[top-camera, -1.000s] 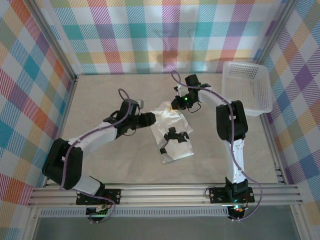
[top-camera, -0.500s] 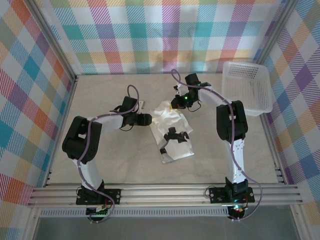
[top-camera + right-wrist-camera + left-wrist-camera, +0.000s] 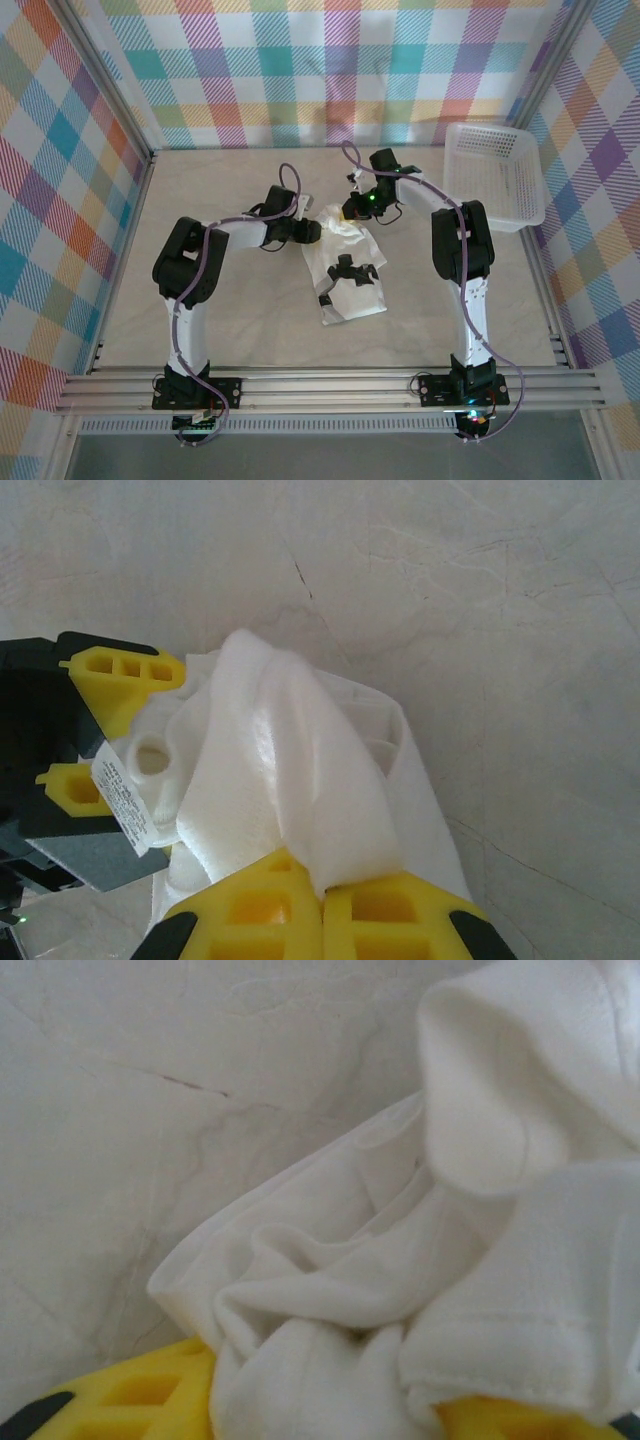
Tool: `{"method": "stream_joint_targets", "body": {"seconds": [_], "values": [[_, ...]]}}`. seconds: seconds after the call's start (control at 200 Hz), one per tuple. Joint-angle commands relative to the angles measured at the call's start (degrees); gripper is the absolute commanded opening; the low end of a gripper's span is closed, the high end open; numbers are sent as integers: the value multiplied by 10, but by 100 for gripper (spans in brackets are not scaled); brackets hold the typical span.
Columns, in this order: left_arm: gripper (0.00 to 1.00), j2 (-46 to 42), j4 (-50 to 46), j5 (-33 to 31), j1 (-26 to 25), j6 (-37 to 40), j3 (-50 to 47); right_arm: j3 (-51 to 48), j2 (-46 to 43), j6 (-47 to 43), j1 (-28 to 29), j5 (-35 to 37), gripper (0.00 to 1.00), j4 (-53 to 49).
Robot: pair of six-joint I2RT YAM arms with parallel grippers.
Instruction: Fold the inside-out t-shirt
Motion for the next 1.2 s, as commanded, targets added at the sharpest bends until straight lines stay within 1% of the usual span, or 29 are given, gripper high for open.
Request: {"method": "stream_joint_targets", "body": {"seconds": [0.0,0.05,0.11,0.145,0.165,0.195,0.28,0.385,0.45,0.54,0.63,0.725,0.8,0.865,0.95,1.015,1.09,1.195], "values": [[37,22,-17,11,-6,0,7,15,6,-11,1,-18,0,-13],[32,21,-19,10,-7,-5,6,15,6,-11,1,-17,0,-13],[22,18,-23,8,-7,-15,7,14,6,-8,1,-13,0,-13],[14,15,-24,10,-5,-29,10,14,5,-4,0,-10,0,-13],[6,11,-22,12,-4,-40,9,14,3,-1,0,-10,0,-12],[0,3,-16,20,0,-61,9,11,-2,6,-2,-10,0,-8],[0,-34,26,75,24,-136,-3,-9,-27,37,-9,-32,0,22],[0,-87,83,127,57,-222,-12,-18,-65,86,-16,-65,0,53],[0,-116,88,158,75,-262,9,0,-89,110,-16,-74,0,64],[0,-161,98,192,98,-312,46,55,-122,134,-18,-84,0,67],[0,-220,88,202,111,-328,75,106,-157,157,-26,-96,0,87],[0,-288,36,184,110,-295,74,112,-192,164,-29,-113,0,127],[0,-338,-6,161,108,-261,33,74,-206,166,-28,-134,0,154],[0,-373,-14,137,105,-250,-34,5,-211,175,-28,-143,0,177],[0,-403,0,126,100,-268,-137,-114,-211,203,-23,-161,0,228],[0,-413,6,131,90,-282,-209,-195,-210,204,-12,-171,0,243],[0,-424,10,121,72,-296,-281,-285,-220,209,2,-176,0,269],[0,-439,18,110,52,-313,-353,-357,-242,217,17,-185,0,278]]}}
